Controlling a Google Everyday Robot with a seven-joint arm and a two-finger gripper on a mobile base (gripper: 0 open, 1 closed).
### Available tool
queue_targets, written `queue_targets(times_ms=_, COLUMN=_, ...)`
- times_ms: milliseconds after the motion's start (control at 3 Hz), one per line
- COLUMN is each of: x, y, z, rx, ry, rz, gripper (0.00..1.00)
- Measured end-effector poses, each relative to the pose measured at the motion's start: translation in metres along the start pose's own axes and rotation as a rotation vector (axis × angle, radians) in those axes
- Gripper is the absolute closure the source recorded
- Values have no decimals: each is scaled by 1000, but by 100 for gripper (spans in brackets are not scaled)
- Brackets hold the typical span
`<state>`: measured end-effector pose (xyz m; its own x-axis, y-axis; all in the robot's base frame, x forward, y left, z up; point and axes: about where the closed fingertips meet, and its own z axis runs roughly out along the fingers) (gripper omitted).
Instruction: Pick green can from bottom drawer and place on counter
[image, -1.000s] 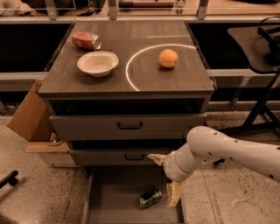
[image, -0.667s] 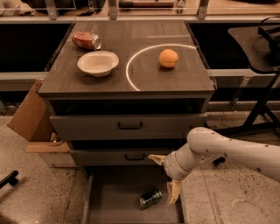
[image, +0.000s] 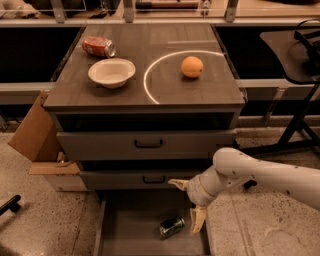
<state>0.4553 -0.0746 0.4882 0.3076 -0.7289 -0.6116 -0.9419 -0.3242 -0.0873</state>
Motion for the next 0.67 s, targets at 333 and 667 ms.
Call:
queue_targets(times_ms=333, x=23, y=5, z=23, rx=-6, ry=16, rz=-13, gripper=0)
queue_targets(times_ms=667, x=42, y=8, z=37, rx=7, ry=46, rz=-20, gripper=0)
